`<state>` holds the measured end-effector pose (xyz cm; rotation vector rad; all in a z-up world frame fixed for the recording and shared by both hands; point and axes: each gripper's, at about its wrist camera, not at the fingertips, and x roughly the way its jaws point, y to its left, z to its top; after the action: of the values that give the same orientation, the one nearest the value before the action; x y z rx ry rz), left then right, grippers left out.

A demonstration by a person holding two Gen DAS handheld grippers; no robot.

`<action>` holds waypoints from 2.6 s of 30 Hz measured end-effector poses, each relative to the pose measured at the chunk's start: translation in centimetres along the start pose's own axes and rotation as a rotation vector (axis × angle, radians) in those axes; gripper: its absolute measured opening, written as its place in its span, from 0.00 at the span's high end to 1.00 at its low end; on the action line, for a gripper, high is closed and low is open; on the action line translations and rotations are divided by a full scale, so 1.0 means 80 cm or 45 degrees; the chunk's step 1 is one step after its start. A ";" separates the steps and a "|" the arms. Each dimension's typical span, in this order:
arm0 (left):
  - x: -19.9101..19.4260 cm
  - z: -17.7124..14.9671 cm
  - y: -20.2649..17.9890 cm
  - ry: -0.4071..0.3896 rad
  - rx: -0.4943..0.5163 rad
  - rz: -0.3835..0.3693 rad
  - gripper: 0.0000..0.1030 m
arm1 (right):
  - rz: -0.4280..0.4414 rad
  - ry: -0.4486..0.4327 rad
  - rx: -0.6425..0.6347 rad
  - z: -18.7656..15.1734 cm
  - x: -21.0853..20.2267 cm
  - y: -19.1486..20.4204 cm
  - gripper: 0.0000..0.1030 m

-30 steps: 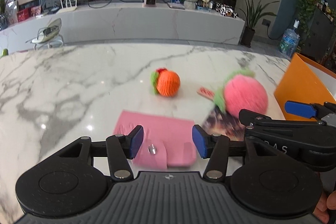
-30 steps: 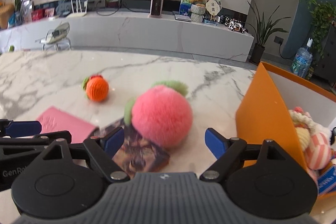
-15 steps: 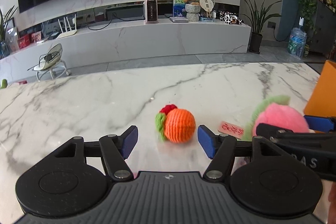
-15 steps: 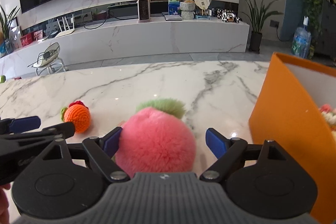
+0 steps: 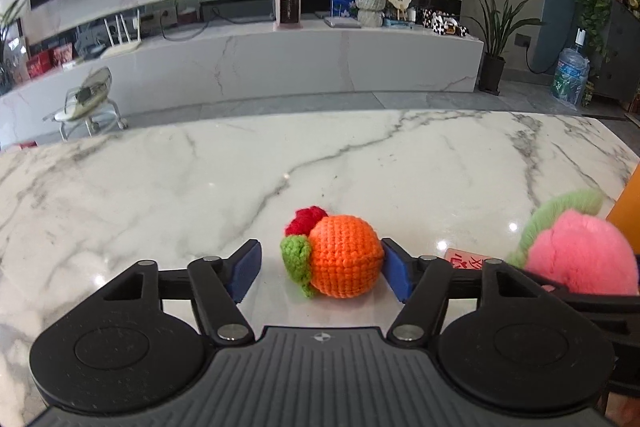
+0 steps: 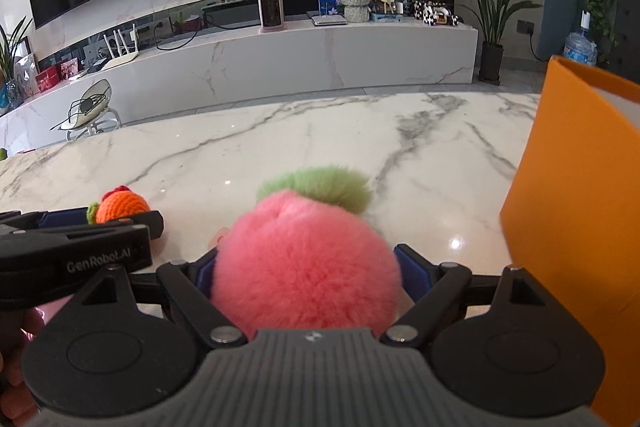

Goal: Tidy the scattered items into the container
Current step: 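Close left tool on the orange ball while right tool grasps the pink pompom, then carry the orange ball with left tool while right tool carries the pompom to the box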

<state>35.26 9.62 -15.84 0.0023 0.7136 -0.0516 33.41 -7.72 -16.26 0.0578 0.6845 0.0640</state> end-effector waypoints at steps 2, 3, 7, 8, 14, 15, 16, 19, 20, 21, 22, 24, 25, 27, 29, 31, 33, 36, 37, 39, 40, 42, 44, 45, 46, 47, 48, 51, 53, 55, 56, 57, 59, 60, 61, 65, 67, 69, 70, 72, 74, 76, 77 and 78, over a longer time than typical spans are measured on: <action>0.001 -0.001 0.000 0.005 0.009 -0.002 0.35 | -0.005 0.012 -0.007 -0.002 0.004 0.001 0.16; 0.001 -0.002 -0.001 0.003 0.018 -0.001 0.37 | -0.011 0.010 -0.016 -0.004 0.004 0.002 0.16; 0.000 -0.003 -0.004 -0.003 0.039 0.008 0.44 | -0.036 0.009 -0.069 -0.007 0.005 0.008 0.16; -0.001 -0.004 -0.004 -0.002 0.039 0.008 0.44 | -0.044 0.010 -0.088 -0.008 0.006 0.010 0.17; -0.004 -0.005 -0.006 -0.001 0.042 0.013 0.45 | -0.037 -0.005 -0.106 -0.009 0.002 0.011 0.30; -0.005 -0.005 -0.007 -0.001 0.042 0.013 0.46 | -0.033 -0.009 -0.115 -0.009 0.001 0.012 0.36; -0.005 -0.005 -0.007 -0.001 0.041 0.013 0.46 | -0.028 -0.012 -0.124 -0.009 0.001 0.014 0.41; -0.013 -0.004 -0.007 -0.013 0.034 0.017 0.46 | -0.014 -0.017 -0.141 -0.009 -0.001 0.018 0.48; -0.016 -0.004 -0.006 -0.019 0.034 0.020 0.46 | -0.014 -0.018 -0.141 -0.010 -0.002 0.019 0.49; -0.020 -0.003 -0.006 -0.024 0.034 0.021 0.46 | -0.013 -0.019 -0.142 -0.010 -0.003 0.019 0.50; -0.022 -0.002 -0.006 -0.026 0.037 0.022 0.46 | -0.012 -0.019 -0.142 -0.010 -0.003 0.019 0.51; -0.028 -0.001 -0.006 -0.032 0.043 0.024 0.46 | -0.011 -0.026 -0.142 -0.010 -0.006 0.019 0.51; -0.030 0.000 -0.007 -0.035 0.048 0.026 0.46 | -0.010 -0.032 -0.143 -0.009 -0.008 0.019 0.51; -0.037 0.002 -0.007 -0.046 0.047 0.026 0.46 | -0.002 -0.052 -0.153 -0.007 -0.014 0.020 0.51; -0.045 0.004 -0.008 -0.060 0.042 0.021 0.46 | 0.005 -0.079 -0.160 -0.005 -0.023 0.022 0.51; -0.054 0.008 -0.011 -0.075 0.049 0.017 0.46 | 0.013 -0.102 -0.167 -0.002 -0.033 0.023 0.51; -0.065 0.011 -0.015 -0.091 0.060 0.011 0.46 | 0.016 -0.118 -0.168 0.002 -0.043 0.023 0.51; -0.085 0.015 -0.020 -0.116 0.071 0.006 0.46 | 0.016 -0.143 -0.167 0.007 -0.061 0.022 0.51; -0.092 0.016 -0.021 -0.124 0.072 0.003 0.46 | 0.014 -0.151 -0.165 0.009 -0.068 0.021 0.51; -0.108 0.018 -0.023 -0.138 0.071 0.002 0.46 | 0.013 -0.164 -0.159 0.012 -0.082 0.019 0.51; -0.116 0.019 -0.025 -0.146 0.070 0.002 0.46 | 0.013 -0.170 -0.157 0.013 -0.089 0.019 0.51; -0.133 0.020 -0.027 -0.161 0.068 0.004 0.46 | 0.014 -0.185 -0.154 0.016 -0.105 0.019 0.51; -0.150 0.022 -0.029 -0.176 0.067 0.005 0.46 | 0.016 -0.202 -0.152 0.018 -0.123 0.018 0.51; -0.159 0.022 -0.030 -0.184 0.066 0.005 0.46 | 0.018 -0.211 -0.151 0.019 -0.132 0.018 0.51; -0.167 0.023 -0.031 -0.191 0.065 0.006 0.46 | 0.019 -0.220 -0.150 0.020 -0.141 0.019 0.51; -0.175 0.024 -0.032 -0.199 0.064 0.006 0.46 | 0.021 -0.228 -0.149 0.021 -0.150 0.019 0.51; -0.184 0.024 -0.034 -0.206 0.063 0.007 0.46 | 0.023 -0.237 -0.147 0.021 -0.159 0.018 0.51; -0.211 0.026 -0.039 -0.234 0.064 0.007 0.46 | 0.029 -0.259 -0.136 0.023 -0.188 0.016 0.51; -0.230 0.027 -0.045 -0.259 0.070 0.006 0.46 | 0.030 -0.281 -0.130 0.024 -0.207 0.013 0.51; -0.248 0.028 -0.052 -0.287 0.079 0.003 0.46 | 0.026 -0.305 -0.122 0.023 -0.228 0.009 0.51; -0.257 0.028 -0.056 -0.303 0.084 0.000 0.46 | 0.023 -0.318 -0.118 0.023 -0.238 0.007 0.51; -0.265 0.029 -0.061 -0.316 0.091 -0.005 0.46 | 0.019 -0.332 -0.113 0.023 -0.249 0.004 0.51; -0.282 0.030 -0.071 -0.345 0.107 -0.017 0.46 | 0.006 -0.361 -0.101 0.022 -0.269 -0.002 0.51; -0.291 0.030 -0.076 -0.361 0.117 -0.023 0.46 | -0.002 -0.376 -0.095 0.021 -0.279 -0.005 0.51; -0.299 0.030 -0.081 -0.379 0.126 -0.030 0.46 | -0.008 -0.390 -0.087 0.020 -0.289 -0.009 0.51; -0.330 0.027 -0.103 -0.444 0.163 -0.060 0.46 | -0.033 -0.435 -0.057 0.017 -0.324 -0.027 0.51; -0.341 0.026 -0.114 -0.462 0.177 -0.077 0.46 | -0.045 -0.455 -0.041 0.014 -0.340 -0.036 0.51; -0.353 0.024 -0.125 -0.478 0.191 -0.092 0.46 | -0.057 -0.474 -0.025 0.011 -0.355 -0.045 0.51; -0.357 0.022 -0.130 -0.485 0.200 -0.097 0.46 | -0.063 -0.483 -0.017 0.009 -0.362 -0.049 0.51; -0.366 0.020 -0.140 -0.498 0.217 -0.107 0.46 | -0.072 -0.498 -0.005 0.005 -0.373 -0.057 0.51; -0.375 0.018 -0.150 -0.511 0.235 -0.116 0.46 | -0.081 -0.512 0.008 0.002 -0.384 -0.065 0.51; -0.382 0.016 -0.160 -0.522 0.253 -0.119 0.46 | -0.085 -0.522 0.026 -0.001 -0.394 -0.073 0.51; -0.386 0.015 -0.164 -0.527 0.262 -0.121 0.46 | -0.085 -0.526 0.035 -0.003 -0.398 -0.077 0.51; -0.389 0.013 -0.169 -0.532 0.270 -0.122 0.46 | -0.085 -0.532 0.044 -0.004 -0.403 -0.081 0.51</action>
<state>11.78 -2.45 5.53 0.1564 0.2872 -0.2134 8.56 -16.70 3.27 0.0786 0.2693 -0.0244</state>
